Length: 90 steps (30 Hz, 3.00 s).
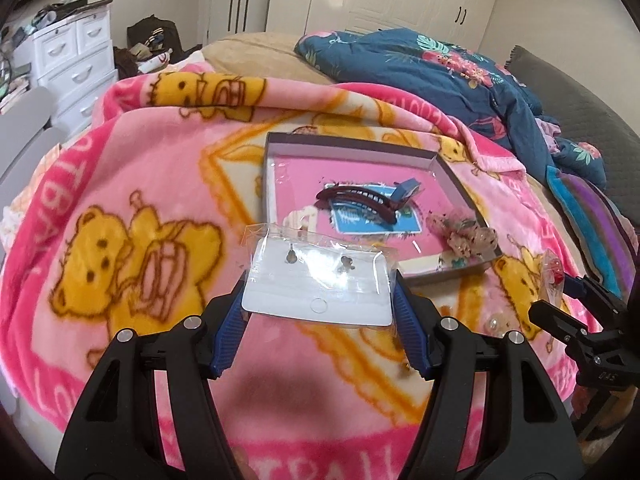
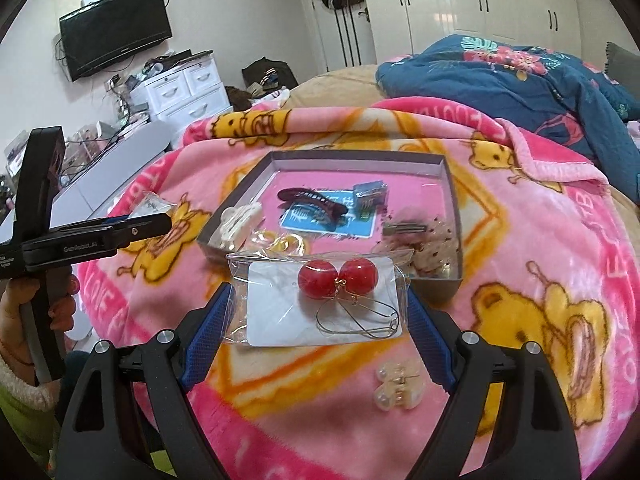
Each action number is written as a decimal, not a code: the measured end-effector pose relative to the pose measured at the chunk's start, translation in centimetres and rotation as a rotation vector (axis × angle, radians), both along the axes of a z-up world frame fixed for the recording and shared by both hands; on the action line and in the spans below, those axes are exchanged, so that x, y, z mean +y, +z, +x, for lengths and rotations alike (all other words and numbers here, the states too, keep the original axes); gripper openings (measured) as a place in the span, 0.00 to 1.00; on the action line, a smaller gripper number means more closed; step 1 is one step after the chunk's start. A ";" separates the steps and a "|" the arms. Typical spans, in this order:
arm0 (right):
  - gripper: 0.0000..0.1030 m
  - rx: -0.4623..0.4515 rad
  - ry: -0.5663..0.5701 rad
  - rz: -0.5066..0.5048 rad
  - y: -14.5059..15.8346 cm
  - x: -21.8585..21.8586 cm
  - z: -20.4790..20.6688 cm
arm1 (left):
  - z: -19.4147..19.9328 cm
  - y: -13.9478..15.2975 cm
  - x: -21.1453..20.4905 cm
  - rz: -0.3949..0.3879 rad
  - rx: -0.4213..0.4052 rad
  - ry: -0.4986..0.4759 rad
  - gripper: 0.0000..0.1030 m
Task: Organize jewelry
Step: 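Place both earring cards into the box and open both tools, then grasp the clear claw clip with right tool while left grasps beige coil hair tie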
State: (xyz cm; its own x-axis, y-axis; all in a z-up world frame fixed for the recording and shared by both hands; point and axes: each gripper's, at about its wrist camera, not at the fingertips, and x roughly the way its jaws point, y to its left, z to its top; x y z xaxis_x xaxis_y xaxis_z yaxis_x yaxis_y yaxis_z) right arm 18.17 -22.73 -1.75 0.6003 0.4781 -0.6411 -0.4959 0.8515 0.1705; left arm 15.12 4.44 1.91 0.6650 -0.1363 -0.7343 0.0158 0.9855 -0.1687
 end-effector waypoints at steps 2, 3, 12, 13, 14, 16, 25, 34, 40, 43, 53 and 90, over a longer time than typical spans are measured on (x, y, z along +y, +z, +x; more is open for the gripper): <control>0.80 -0.003 -0.010 0.003 0.1 -0.3 0.3 | 0.4 0.2 -0.4 0.002 -0.006 -0.007 0.56; 0.80 -0.004 -0.014 0.001 0.2 -0.3 0.4 | 0.6 0.3 -0.5 0.002 -0.007 -0.008 0.56; 0.80 -0.003 -0.051 0.003 0.0 -1.0 1.6 | 2.1 0.5 -1.4 -0.003 -0.011 -0.025 0.56; 0.80 -0.002 -0.054 0.003 0.0 -1.0 1.7 | 2.3 0.4 -1.5 -0.004 -0.010 -0.027 0.56; 0.80 0.000 -0.058 0.002 -0.1 -1.1 1.8 | 2.5 0.3 -1.6 -0.004 -0.010 -0.028 0.56; 0.80 0.007 -0.071 -0.001 -0.4 -1.1 2.3 | 2.9 0.1 -1.7 -0.007 -0.004 -0.028 0.56; 0.81 0.041 -0.137 -0.025 -1.7 -1.4 5.3 | 5.2 -1.6 -2.4 0.003 0.032 -0.047 0.56; 0.81 0.081 -0.157 -0.062 -3.6 -0.9 8.3 | 7.9 -3.7 -3.6 0.009 0.069 -0.065 0.56; 0.81 0.095 -0.157 -0.072 -4.5 -0.3 9.7 | 9.1 -4.6 -3.8 -0.002 0.084 -0.062 0.59; 0.83 0.100 -0.161 -0.078 -4.9 -0.1 10.3 | 9.1 -4.6 -3.7 -0.002 0.076 -0.061 0.63; 0.90 0.069 -0.179 -0.059 -4.9 -0.4 10.5 | 8.9 -4.6 -2.8 -0.011 0.074 -0.035 0.75; 0.95 -0.012 -0.147 0.035 0.5 -5.2 1.9 | 1.1 2.1 -3.8 0.037 -0.054 -0.009 0.90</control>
